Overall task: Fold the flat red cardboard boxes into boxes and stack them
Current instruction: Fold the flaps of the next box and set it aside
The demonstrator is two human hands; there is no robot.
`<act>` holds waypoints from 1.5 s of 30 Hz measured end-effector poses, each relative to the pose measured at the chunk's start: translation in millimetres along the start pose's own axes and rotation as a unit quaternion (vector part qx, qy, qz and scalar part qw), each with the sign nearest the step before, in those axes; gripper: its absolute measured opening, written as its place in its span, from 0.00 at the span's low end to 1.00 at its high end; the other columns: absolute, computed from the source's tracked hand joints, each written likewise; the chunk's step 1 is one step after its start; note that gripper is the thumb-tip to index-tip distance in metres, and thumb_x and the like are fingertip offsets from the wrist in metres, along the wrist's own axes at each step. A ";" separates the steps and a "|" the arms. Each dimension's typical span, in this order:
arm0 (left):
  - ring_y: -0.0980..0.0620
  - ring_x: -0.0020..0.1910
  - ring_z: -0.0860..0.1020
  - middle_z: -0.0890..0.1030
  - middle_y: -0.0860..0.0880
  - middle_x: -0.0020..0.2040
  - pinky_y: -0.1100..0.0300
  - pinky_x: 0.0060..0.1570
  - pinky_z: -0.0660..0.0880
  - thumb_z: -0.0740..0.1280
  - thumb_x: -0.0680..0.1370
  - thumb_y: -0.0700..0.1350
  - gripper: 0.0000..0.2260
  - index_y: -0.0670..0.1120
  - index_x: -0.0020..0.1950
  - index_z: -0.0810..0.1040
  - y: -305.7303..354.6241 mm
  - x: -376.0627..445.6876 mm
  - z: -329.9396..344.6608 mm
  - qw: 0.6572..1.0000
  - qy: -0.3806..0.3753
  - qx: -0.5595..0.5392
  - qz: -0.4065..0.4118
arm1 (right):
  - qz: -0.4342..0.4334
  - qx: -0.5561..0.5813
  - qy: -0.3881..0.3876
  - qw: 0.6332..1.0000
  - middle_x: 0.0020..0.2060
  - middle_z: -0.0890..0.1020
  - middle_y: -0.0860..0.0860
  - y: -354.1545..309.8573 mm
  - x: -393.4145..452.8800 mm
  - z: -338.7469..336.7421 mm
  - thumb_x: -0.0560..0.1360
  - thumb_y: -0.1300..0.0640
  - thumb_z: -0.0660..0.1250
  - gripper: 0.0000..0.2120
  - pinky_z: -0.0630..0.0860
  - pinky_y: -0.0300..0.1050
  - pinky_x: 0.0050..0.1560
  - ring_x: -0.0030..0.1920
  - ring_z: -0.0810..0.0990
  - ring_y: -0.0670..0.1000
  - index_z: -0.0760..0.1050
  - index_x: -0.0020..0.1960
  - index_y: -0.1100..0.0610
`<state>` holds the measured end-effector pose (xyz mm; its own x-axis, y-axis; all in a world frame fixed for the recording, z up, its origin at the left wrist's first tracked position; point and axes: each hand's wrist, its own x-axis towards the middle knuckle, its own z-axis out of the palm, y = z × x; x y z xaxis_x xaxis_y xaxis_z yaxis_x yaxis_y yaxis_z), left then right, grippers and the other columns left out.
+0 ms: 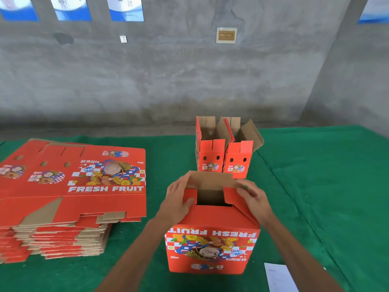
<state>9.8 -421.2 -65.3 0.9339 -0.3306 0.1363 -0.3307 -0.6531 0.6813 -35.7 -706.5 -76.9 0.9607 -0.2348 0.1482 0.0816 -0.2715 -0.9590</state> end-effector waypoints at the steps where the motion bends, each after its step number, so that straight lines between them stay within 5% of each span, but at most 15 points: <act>1: 0.51 0.77 0.59 0.65 0.55 0.77 0.46 0.76 0.62 0.70 0.80 0.42 0.32 0.62 0.79 0.60 -0.9 1.8 -1.0 1.000 -0.001 -0.013 0.009 | 0.016 0.027 0.007 0.999 0.62 0.81 0.41 -1.9 -1.3 0.1 0.82 0.58 0.68 0.09 0.70 0.42 0.68 0.66 0.77 0.43 0.85 0.55 0.49; 4: 0.55 0.64 0.71 0.77 0.58 0.60 0.50 0.71 0.69 0.68 0.79 0.35 0.21 0.63 0.56 0.74 -5.7 2.2 -0.5 0.999 0.018 -0.027 0.042 | 0.023 0.002 -0.032 0.999 0.63 0.78 0.37 -6.1 -1.3 1.3 0.80 0.44 0.68 0.12 0.69 0.40 0.63 0.63 0.76 0.39 0.87 0.46 0.48; 7: 0.56 0.67 0.73 0.78 0.57 0.64 0.54 0.71 0.69 0.61 0.81 0.34 0.18 0.58 0.49 0.78 -7.8 -2.4 -3.2 0.998 0.011 -0.053 0.011 | 0.026 -0.089 -0.108 0.990 0.66 0.74 0.39 -5.9 0.4 2.8 0.77 0.44 0.72 0.05 0.73 0.47 0.63 0.61 0.76 0.43 0.84 0.51 0.42; 11: 0.54 0.80 0.59 0.66 0.58 0.77 0.45 0.75 0.61 0.56 0.83 0.59 0.14 0.63 0.64 0.76 3.2 -4.7 -2.0 0.997 -0.055 -0.021 -0.044 | 0.059 -0.100 -0.145 0.983 0.66 0.71 0.35 -7.2 0.0 -4.8 0.70 0.35 0.75 0.18 0.78 0.43 0.58 0.61 0.75 0.39 0.79 0.58 0.36; 14: 0.54 0.82 0.50 0.57 0.58 0.80 0.34 0.73 0.63 0.62 0.76 0.73 0.31 0.64 0.76 0.64 6.6 -5.4 1.2 0.987 -0.106 0.107 -0.054 | 0.063 -0.142 -0.163 0.974 0.64 0.72 0.34 -6.4 -2.1 -5.9 0.64 0.28 0.76 0.30 0.77 0.37 0.53 0.59 0.77 0.38 0.75 0.63 0.35; 19: 0.51 0.76 0.58 0.62 0.52 0.72 0.41 0.64 0.74 0.69 0.72 0.72 0.40 0.62 0.79 0.59 16.7 10.1 8.3 0.971 -0.084 0.208 -0.077 | 0.024 -0.309 -0.140 0.940 0.63 0.73 0.46 -2.5 5.9 4.7 0.70 0.35 0.75 0.32 0.74 0.50 0.65 0.62 0.74 0.49 0.70 0.70 0.44; 23: 0.49 0.75 0.59 0.63 0.50 0.70 0.42 0.60 0.77 0.66 0.73 0.73 0.37 0.62 0.78 0.59 17.1 12.1 16.0 0.954 -0.090 0.274 -0.081 | 0.031 -0.396 -0.135 0.908 0.62 0.72 0.49 -2.4 1.9 12.5 0.71 0.32 0.72 0.34 0.73 0.52 0.64 0.62 0.73 0.52 0.68 0.70 0.47; 26: 0.49 0.75 0.60 0.65 0.49 0.72 0.42 0.60 0.77 0.51 0.82 0.69 0.27 0.60 0.78 0.61 11.1 8.4 15.6 0.962 -0.056 0.260 -0.066 | 0.072 -0.323 -0.102 0.938 0.63 0.73 0.49 -9.5 0.8 9.1 0.73 0.29 0.67 0.37 0.74 0.49 0.61 0.59 0.74 0.50 0.69 0.70 0.54; 29: 0.48 0.77 0.59 0.66 0.49 0.74 0.42 0.61 0.76 0.48 0.84 0.65 0.23 0.58 0.75 0.63 10.3 5.2 17.0 0.964 -0.041 0.252 -0.074 | 0.184 -0.201 0.000 0.962 0.58 0.82 0.60 -7.4 0.8 7.7 0.80 0.28 0.49 0.41 0.76 0.50 0.54 0.52 0.79 0.52 0.77 0.61 0.64; 32: 0.48 0.77 0.58 0.65 0.49 0.75 0.42 0.61 0.76 0.49 0.84 0.65 0.22 0.58 0.75 0.64 11.3 3.6 19.0 0.963 -0.039 0.253 -0.080 | 0.390 -0.070 -0.040 0.917 0.51 0.84 0.59 0.9 -7.8 -5.9 0.79 0.26 0.41 0.41 0.83 0.53 0.45 0.49 0.84 0.58 0.77 0.58 0.57; 34: 0.47 0.78 0.58 0.65 0.49 0.76 0.42 0.61 0.76 0.49 0.84 0.65 0.22 0.58 0.75 0.64 10.0 2.0 18.5 0.963 -0.037 0.254 -0.086 | 0.451 -0.042 -0.103 0.886 0.52 0.82 0.61 8.0 -9.7 -22.0 0.77 0.23 0.42 0.41 0.84 0.52 0.38 0.49 0.84 0.60 0.76 0.57 0.55; 39: 0.49 0.78 0.59 0.66 0.51 0.76 0.40 0.62 0.75 0.49 0.83 0.67 0.22 0.60 0.74 0.64 -5.3 -2.3 9.7 0.967 -0.016 0.233 -0.099 | 0.530 -0.045 -0.198 0.823 0.52 0.83 0.60 34.9 -21.3 -21.8 0.75 0.23 0.53 0.40 0.83 0.51 0.45 0.48 0.84 0.58 0.76 0.54 0.60; 42: 0.50 0.77 0.59 0.67 0.52 0.75 0.39 0.61 0.75 0.49 0.82 0.68 0.23 0.61 0.74 0.64 -7.9 -5.6 9.7 0.971 -0.009 0.219 -0.090 | 0.532 -0.058 -0.192 0.823 0.40 0.80 0.54 47.1 -29.3 -15.8 0.76 0.25 0.57 0.35 0.79 0.42 0.42 0.37 0.79 0.50 0.76 0.46 0.58; 45: 0.50 0.77 0.59 0.67 0.54 0.75 0.39 0.60 0.76 0.49 0.82 0.69 0.23 0.62 0.73 0.64 -14.8 -11.9 3.8 0.972 -0.001 0.214 -0.095 | 0.514 -0.067 -0.213 0.828 0.44 0.80 0.54 37.8 -27.9 -15.3 0.78 0.29 0.59 0.32 0.78 0.40 0.39 0.38 0.77 0.49 0.77 0.52 0.59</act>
<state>3.0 -410.3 -79.8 0.9833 -0.1787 0.0352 -0.1801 -0.9255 0.3330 -63.5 -724.5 -113.5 0.5131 -0.0631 -0.8560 -0.8404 -0.2396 -0.4861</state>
